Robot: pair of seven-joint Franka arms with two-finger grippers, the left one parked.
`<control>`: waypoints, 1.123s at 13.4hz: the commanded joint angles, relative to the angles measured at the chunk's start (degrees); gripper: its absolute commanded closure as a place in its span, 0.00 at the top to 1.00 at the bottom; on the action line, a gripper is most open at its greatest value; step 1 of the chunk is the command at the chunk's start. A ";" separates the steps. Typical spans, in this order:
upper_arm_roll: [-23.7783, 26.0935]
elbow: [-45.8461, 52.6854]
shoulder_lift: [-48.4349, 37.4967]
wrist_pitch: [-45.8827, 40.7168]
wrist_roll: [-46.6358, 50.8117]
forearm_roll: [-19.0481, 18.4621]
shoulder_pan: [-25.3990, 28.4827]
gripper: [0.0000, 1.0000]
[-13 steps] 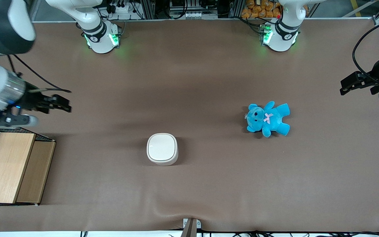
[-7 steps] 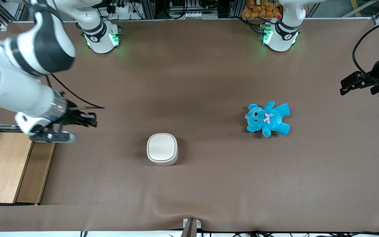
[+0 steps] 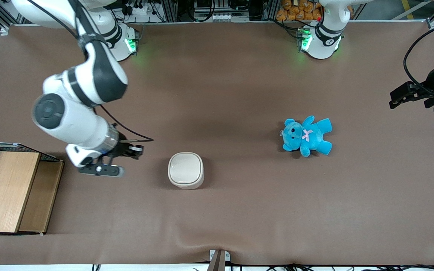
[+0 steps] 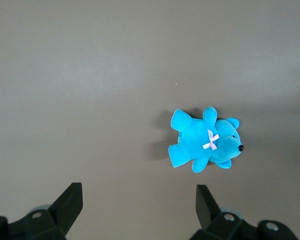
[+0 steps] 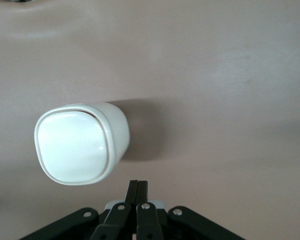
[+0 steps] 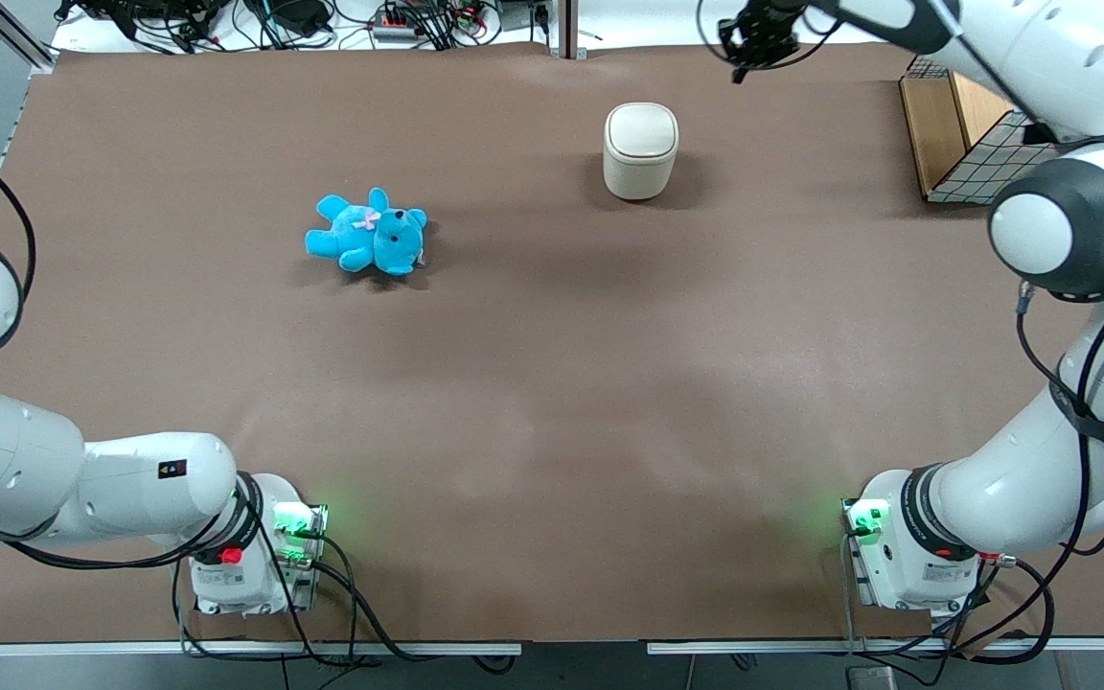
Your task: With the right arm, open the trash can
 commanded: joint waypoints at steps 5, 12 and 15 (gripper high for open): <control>-0.26 2.11 6.57 8.30 4.06 0.18 4.97 0.00; -0.35 2.28 10.00 13.14 6.53 -1.31 6.21 0.00; -0.44 2.46 10.44 14.90 6.44 -3.59 6.39 0.00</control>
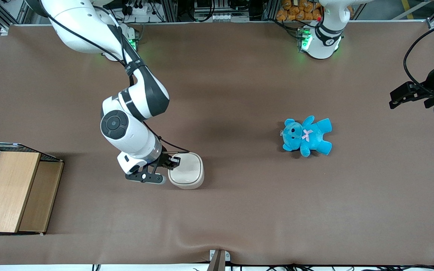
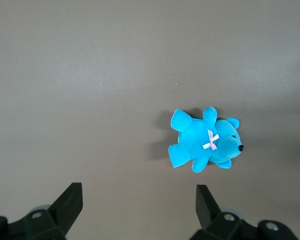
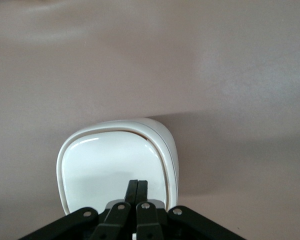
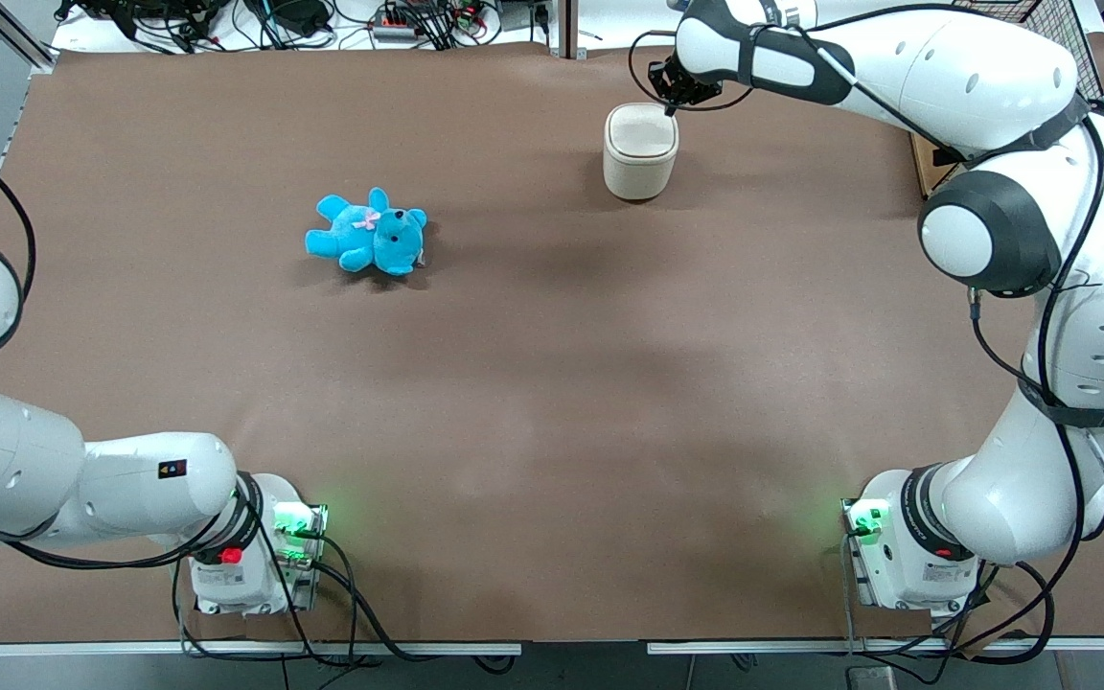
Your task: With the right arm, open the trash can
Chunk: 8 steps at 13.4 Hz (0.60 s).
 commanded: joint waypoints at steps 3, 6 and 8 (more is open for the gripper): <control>-0.33 1.81 1.84 0.47 1.42 -3.42 1.15 0.00; -0.33 1.72 2.36 0.65 1.51 -3.51 1.50 0.00; -0.33 1.72 2.71 0.65 1.51 -3.68 1.50 0.00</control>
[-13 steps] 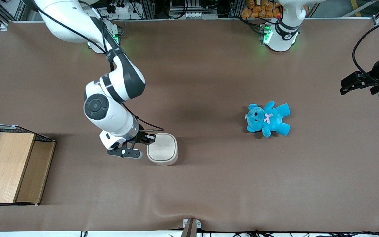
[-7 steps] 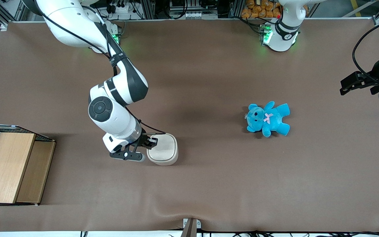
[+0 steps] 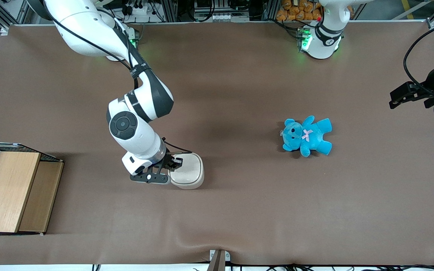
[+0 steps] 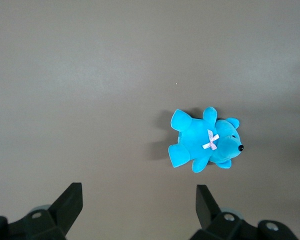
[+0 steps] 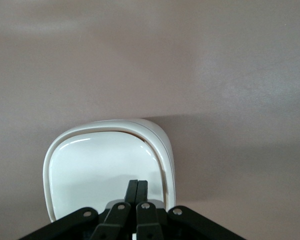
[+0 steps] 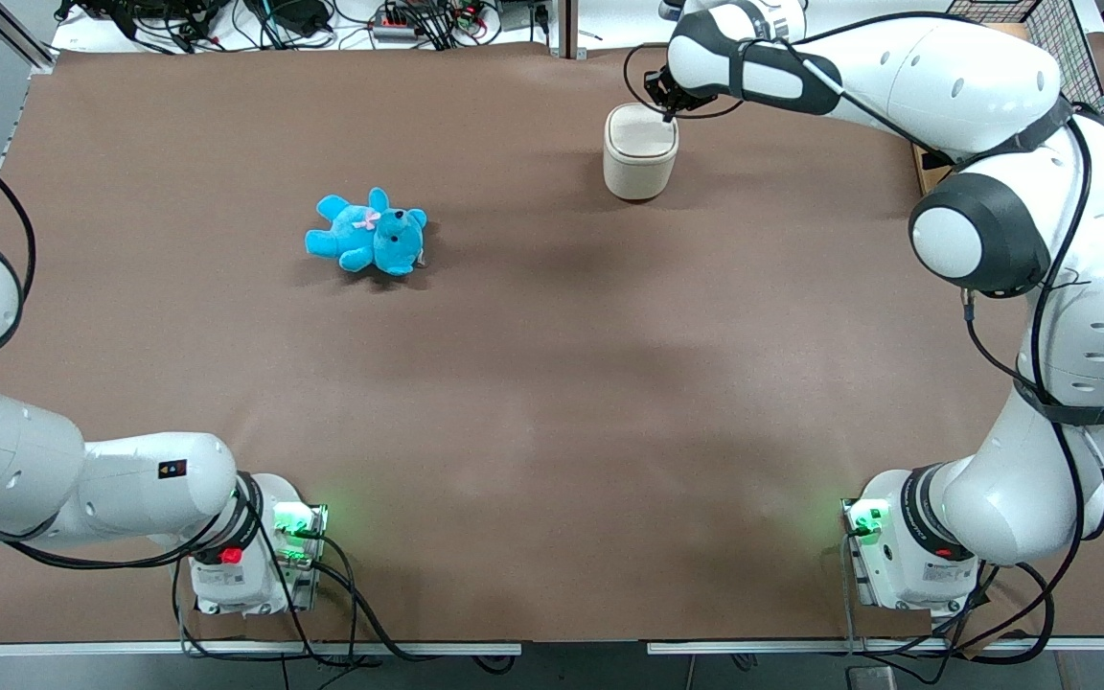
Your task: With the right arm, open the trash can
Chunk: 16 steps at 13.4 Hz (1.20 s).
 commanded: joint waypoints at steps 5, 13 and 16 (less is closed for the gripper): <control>-0.34 1.25 1.88 1.25 1.55 -2.31 0.81 0.00; -0.43 0.99 2.85 2.66 1.72 -3.28 0.81 0.00; -0.43 0.99 2.76 2.83 1.81 -3.89 0.81 0.00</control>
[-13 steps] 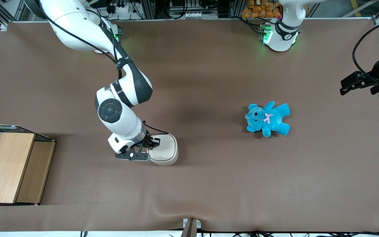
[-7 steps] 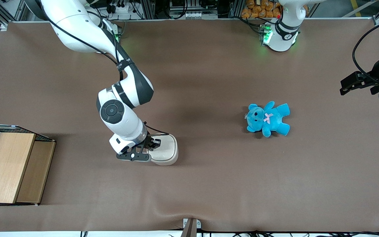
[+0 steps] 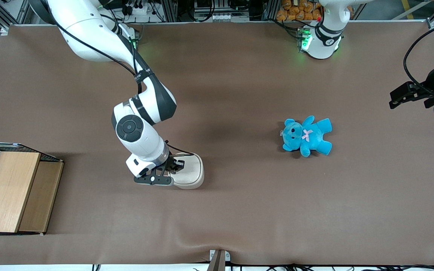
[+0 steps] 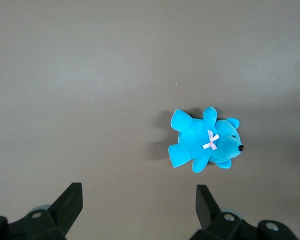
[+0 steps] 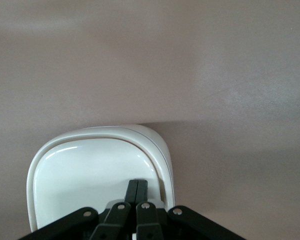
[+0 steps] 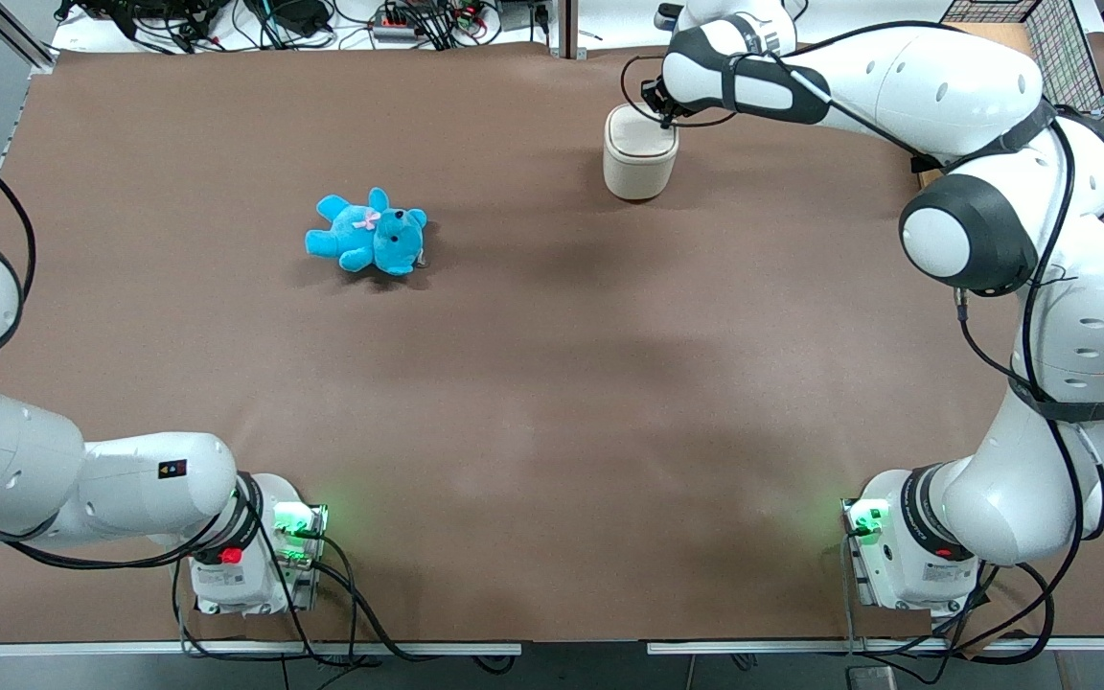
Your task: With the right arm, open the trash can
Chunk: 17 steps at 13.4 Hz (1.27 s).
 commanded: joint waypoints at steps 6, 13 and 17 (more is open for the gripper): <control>-0.51 0.33 1.05 0.49 1.88 -2.56 0.54 0.00; -0.51 -0.38 1.58 1.81 1.88 -2.56 0.54 0.00; -0.16 1.03 0.79 0.14 3.28 -1.33 0.10 0.00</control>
